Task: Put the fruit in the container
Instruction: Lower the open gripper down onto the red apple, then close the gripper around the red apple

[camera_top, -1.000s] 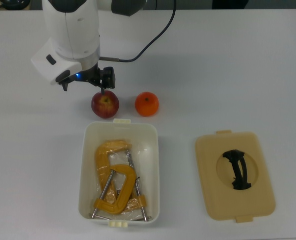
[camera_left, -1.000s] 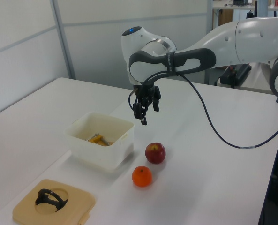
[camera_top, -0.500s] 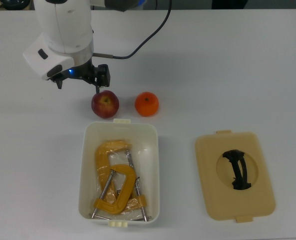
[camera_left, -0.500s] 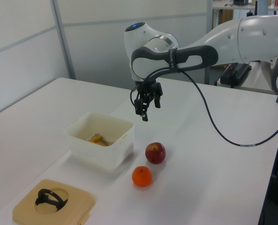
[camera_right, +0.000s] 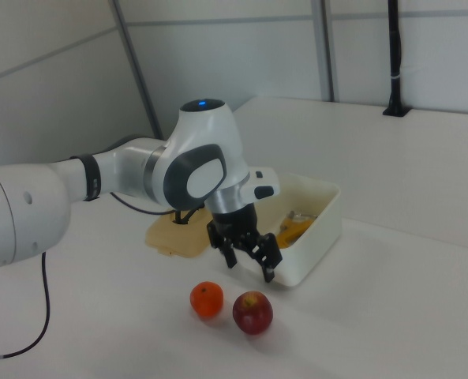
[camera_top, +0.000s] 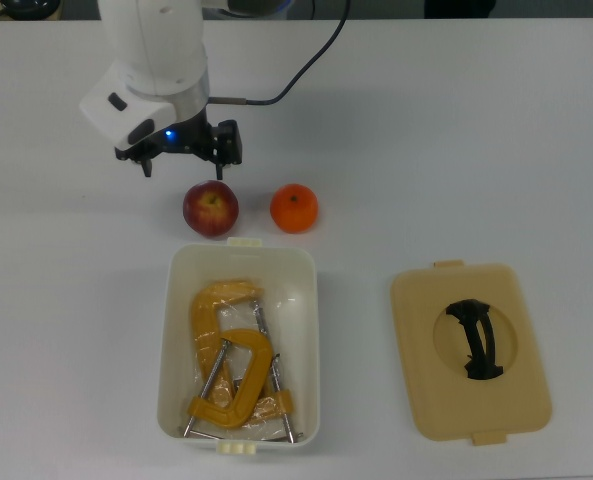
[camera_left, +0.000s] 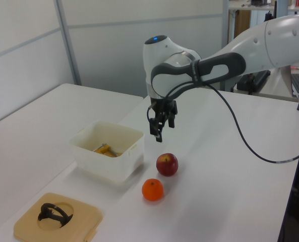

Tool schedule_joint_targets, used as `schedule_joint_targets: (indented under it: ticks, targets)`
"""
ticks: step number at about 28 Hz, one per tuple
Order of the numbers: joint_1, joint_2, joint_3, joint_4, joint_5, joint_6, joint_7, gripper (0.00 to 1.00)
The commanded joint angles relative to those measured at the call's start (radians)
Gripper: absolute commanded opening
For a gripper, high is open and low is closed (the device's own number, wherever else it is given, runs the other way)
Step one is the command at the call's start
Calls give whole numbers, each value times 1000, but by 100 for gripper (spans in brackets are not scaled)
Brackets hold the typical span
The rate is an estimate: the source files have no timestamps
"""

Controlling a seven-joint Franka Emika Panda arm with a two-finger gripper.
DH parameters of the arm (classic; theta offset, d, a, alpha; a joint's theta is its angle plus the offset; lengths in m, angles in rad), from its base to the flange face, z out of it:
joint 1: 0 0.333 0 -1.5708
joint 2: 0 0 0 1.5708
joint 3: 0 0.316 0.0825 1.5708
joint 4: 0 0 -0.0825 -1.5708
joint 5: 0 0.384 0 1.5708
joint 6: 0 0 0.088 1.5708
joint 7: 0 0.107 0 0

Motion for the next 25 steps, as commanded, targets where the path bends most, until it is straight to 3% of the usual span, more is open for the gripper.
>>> schedule_joint_targets:
  ticks: [1,7,16,25]
  targets:
    - [9,-54,2,-122,16,46,-39,100]
    - [16,-44,14,-171,-6,84,-42,100]
    - [24,12,16,-165,-52,92,-40,100]
    - [24,69,16,-163,-83,205,-39,100]
